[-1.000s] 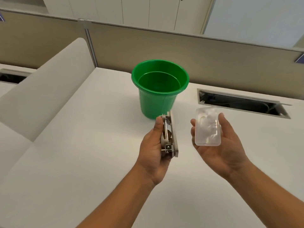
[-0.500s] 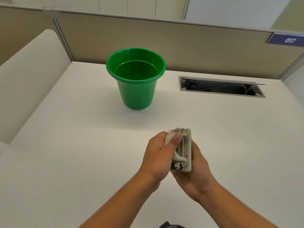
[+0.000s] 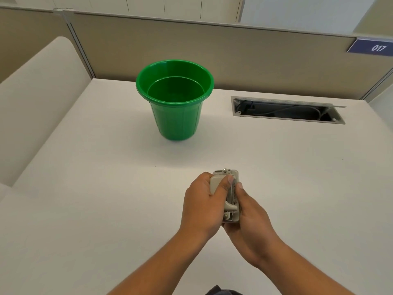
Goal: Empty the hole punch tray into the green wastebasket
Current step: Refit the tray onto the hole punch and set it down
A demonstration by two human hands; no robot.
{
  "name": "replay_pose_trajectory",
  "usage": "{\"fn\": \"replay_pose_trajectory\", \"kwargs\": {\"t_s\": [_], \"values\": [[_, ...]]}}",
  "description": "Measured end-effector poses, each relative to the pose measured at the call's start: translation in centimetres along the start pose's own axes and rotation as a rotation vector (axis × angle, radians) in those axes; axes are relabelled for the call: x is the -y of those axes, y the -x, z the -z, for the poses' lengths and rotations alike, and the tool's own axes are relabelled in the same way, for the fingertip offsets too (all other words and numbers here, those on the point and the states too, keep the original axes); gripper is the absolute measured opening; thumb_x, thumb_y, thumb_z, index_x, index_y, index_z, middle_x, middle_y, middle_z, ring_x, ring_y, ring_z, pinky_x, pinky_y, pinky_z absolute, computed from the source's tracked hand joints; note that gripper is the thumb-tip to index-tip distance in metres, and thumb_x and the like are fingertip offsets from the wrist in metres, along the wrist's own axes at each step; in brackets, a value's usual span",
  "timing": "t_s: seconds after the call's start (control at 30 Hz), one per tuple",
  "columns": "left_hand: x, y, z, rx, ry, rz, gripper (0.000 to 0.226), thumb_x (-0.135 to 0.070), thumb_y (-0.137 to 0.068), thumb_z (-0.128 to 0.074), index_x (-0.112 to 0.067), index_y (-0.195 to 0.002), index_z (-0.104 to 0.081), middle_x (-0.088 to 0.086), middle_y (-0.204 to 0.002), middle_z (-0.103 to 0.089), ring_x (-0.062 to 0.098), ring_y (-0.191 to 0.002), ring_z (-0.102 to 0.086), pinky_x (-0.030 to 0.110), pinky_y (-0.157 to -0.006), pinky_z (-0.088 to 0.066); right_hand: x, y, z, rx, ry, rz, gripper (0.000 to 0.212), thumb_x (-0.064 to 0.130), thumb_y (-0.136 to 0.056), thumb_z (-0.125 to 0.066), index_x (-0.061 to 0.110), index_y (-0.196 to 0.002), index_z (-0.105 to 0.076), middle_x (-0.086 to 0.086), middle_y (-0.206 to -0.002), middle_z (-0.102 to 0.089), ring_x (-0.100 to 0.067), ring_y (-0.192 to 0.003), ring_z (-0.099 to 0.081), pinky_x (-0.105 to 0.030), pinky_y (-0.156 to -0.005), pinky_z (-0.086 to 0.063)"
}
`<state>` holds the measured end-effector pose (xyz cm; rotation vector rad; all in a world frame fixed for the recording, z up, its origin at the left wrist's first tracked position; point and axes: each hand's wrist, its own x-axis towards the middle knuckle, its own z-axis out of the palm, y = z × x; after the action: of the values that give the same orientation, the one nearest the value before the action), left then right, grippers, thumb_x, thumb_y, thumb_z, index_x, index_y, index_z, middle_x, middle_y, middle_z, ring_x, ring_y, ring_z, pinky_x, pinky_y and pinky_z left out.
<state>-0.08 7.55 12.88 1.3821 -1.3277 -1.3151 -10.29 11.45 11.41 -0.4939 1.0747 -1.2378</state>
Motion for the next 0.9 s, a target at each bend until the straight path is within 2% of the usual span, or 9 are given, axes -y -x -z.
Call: {"fn": "replay_pose_trajectory", "kwargs": {"t_s": [0.1, 0.2, 0.3, 0.4, 0.5, 0.63, 0.77, 0.83, 0.9], "values": [[0.0, -0.2, 0.2, 0.030, 0.010, -0.002, 0.037, -0.058, -0.081, -0.061, -0.023, -0.074, -0.062, -0.007, -0.066, -0.067, 0.016, -0.062, -0.067, 0.040, -0.054, -0.060, 0.5, -0.3, 0.4, -0.014, 0.180, 0.073, 0.041, 0.045, -0.098, -0.043, 0.022, -0.115, -0.073, -0.011, -0.114, -0.076, -0.025, -0.106, -0.072, -0.028, -0.075, -0.059], [0.0, -0.6, 0.9, 0.009, 0.141, 0.024, 0.042, -0.054, -0.087, -0.058, -0.014, -0.074, -0.062, -0.003, -0.060, -0.064, 0.010, -0.048, -0.058, 0.023, -0.042, -0.048, 1.3, -0.6, 0.7, -0.049, 0.285, 0.132, 0.038, 0.043, -0.097, -0.047, 0.019, -0.107, -0.075, -0.017, -0.101, -0.078, -0.035, -0.090, -0.075, -0.041, -0.073, -0.062], [0.6, -1.3, 1.8, -0.063, 0.141, 0.030, 0.026, -0.038, -0.090, -0.063, -0.017, -0.075, -0.063, -0.004, -0.059, -0.060, 0.010, -0.046, -0.054, 0.020, -0.045, -0.048, 1.9, -0.8, 1.1, -0.117, 0.287, 0.142, 0.033, 0.043, -0.087, -0.056, 0.020, -0.099, -0.078, -0.013, -0.094, -0.079, -0.027, -0.082, -0.075, -0.040, -0.067, -0.062], [1.1, -1.6, 2.1, 0.061, 0.175, 0.139, 0.018, -0.033, -0.089, -0.065, -0.017, -0.082, -0.071, 0.001, -0.074, -0.071, 0.008, -0.058, -0.065, 0.022, -0.052, -0.054, 2.2, -0.9, 1.2, -0.142, 0.285, 0.113, 0.025, 0.037, -0.089, -0.060, 0.020, -0.096, -0.076, -0.012, -0.097, -0.079, -0.028, -0.086, -0.075, -0.045, -0.072, -0.063], [1.1, -1.6, 2.0, 0.143, 0.246, 0.179, 0.023, -0.025, -0.093, -0.061, -0.014, -0.080, -0.076, 0.008, -0.076, -0.076, 0.016, -0.065, -0.070, 0.025, -0.057, -0.056, 2.2, -1.1, 1.0, -0.166, 0.320, 0.091, 0.023, 0.027, -0.097, -0.057, 0.019, -0.087, -0.076, -0.013, -0.092, -0.079, -0.030, -0.083, -0.073, -0.051, -0.076, -0.059], [1.2, -2.1, 2.2, 0.130, 0.225, 0.113, 0.015, -0.020, -0.091, -0.064, -0.016, -0.087, -0.078, 0.011, -0.080, -0.077, 0.017, -0.065, -0.068, 0.031, -0.062, -0.059, 2.8, -1.4, 0.9, -0.179, 0.369, 0.114, 0.027, 0.019, -0.097, -0.057, 0.015, -0.077, -0.073, -0.011, -0.082, -0.074, -0.026, -0.075, -0.067, -0.046, -0.069, -0.056], [1.1, -2.4, 2.4, 0.118, 0.223, 0.077, 0.011, -0.015, -0.090, -0.066, -0.008, -0.087, -0.074, 0.019, -0.074, -0.072, 0.017, -0.059, -0.061, 0.026, -0.055, -0.052, 3.5, -1.5, 0.8, -0.132, 0.378, 0.115, 0.034, 0.012, -0.097, -0.055, 0.018, -0.068, -0.070, -0.006, -0.073, -0.070, -0.019, -0.065, -0.064, -0.028, -0.053, -0.055], [1.1, -2.5, 2.2, 0.106, 0.223, 0.063, 0.015, -0.014, -0.089, -0.066, -0.001, -0.084, -0.068, 0.025, -0.071, -0.066, 0.022, -0.060, -0.057, 0.031, -0.054, -0.052, 3.7, -1.6, 0.9, -0.133, 0.387, 0.118, 0.034, 0.010, -0.097, -0.055, 0.017, -0.066, -0.068, -0.007, -0.071, -0.067, -0.020, -0.064, -0.060, -0.029, -0.054, -0.052], [1.2, -2.5, 1.9, 0.104, 0.226, 0.058, 0.020, -0.014, -0.089, -0.066, 0.004, -0.083, -0.061, 0.035, -0.077, -0.061, 0.026, -0.061, -0.054, 0.038, -0.057, -0.052, 3.7, -1.7, 0.9, -0.138, 0.394, 0.119, 0.033, 0.009, -0.097, -0.055, 0.015, -0.066, -0.065, -0.008, -0.069, -0.065, -0.022, -0.064, -0.057, -0.030, -0.057, -0.050]]}}
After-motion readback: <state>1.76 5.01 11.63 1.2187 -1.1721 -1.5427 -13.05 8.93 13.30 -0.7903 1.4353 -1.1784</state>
